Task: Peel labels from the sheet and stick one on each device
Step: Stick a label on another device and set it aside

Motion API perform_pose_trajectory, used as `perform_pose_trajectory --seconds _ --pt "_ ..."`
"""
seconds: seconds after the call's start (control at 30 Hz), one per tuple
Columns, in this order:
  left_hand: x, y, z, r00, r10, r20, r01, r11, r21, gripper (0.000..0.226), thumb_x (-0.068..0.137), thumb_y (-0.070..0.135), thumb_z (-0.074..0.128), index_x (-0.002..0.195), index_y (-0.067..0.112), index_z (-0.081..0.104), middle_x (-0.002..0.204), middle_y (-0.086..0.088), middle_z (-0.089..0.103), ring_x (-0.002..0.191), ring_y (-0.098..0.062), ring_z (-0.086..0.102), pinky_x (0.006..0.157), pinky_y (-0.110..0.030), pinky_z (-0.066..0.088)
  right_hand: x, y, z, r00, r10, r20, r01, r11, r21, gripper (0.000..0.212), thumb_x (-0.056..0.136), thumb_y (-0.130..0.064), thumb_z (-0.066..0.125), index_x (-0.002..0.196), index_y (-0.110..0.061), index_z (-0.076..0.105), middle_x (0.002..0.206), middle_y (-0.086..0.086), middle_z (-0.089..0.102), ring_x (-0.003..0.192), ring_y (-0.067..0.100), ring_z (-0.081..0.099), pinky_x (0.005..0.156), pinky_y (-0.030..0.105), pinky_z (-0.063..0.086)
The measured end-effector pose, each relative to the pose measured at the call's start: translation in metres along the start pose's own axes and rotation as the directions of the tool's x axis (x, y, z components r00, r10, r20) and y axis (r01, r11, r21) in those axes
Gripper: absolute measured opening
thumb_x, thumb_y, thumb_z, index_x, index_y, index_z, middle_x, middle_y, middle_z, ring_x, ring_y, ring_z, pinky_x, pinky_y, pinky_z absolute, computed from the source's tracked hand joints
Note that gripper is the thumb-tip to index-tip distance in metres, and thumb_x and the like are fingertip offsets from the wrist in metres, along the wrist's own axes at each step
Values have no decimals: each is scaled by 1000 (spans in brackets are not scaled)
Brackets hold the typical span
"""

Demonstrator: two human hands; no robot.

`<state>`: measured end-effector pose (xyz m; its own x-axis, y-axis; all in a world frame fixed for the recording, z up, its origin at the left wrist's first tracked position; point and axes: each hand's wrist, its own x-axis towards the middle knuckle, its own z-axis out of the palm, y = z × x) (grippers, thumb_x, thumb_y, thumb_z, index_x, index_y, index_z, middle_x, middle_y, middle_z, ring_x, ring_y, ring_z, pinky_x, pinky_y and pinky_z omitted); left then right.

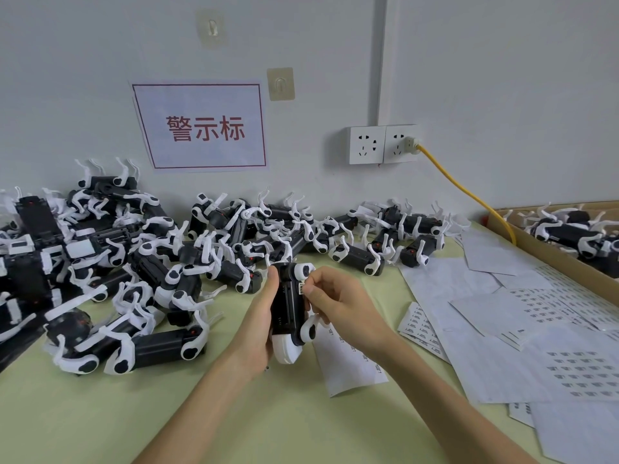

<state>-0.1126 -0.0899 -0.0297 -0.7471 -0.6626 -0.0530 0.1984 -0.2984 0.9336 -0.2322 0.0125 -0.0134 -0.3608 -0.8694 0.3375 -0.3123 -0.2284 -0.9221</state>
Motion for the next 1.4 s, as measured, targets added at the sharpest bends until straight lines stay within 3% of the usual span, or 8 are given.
perform_pose_trajectory --seconds 0.2,0.37,0.73,1.0,1.4 --pt "-1 1 1 1000 13 1 -13 1000 23 65 88 73 47 116 24 78 118 -14 75 102 -24 74 75 -31 60 0 0 0 1000 16 -8 -16 1000 -6 17 103 -11 57 86 -11 60 68 2 59 61 13 49 59 32 42" --pt "0 -1 0 1000 11 -12 -11 999 35 67 87 74 49 120 22 76 124 -17 72 107 -27 72 78 -34 60 0 -1 0 999 25 -20 -25 1000 -4 17 103 -12 58 86 -12 60 67 1 59 61 13 49 58 30 42" --pt "0 -1 0 1000 20 16 -21 998 57 65 89 73 45 111 22 79 110 -14 76 93 -24 75 72 -33 60 1 1 0 999 41 -13 -41 999 16 17 103 -12 57 86 -10 59 69 4 59 63 15 50 58 29 42" --pt "-2 1 2 999 27 28 -29 997 68 65 90 72 44 115 22 77 114 -17 75 97 -26 75 72 -33 60 2 3 0 999 51 -16 -51 999 6 18 103 -14 58 85 -13 59 69 4 61 61 14 50 58 29 43" --pt "-4 1 4 999 38 13 -38 997 67 63 90 70 44 112 21 78 102 -14 76 88 -25 74 67 -32 59 2 1 0 997 71 -19 -70 997 7 18 103 -16 59 86 -10 60 70 5 61 63 18 50 59 30 43"
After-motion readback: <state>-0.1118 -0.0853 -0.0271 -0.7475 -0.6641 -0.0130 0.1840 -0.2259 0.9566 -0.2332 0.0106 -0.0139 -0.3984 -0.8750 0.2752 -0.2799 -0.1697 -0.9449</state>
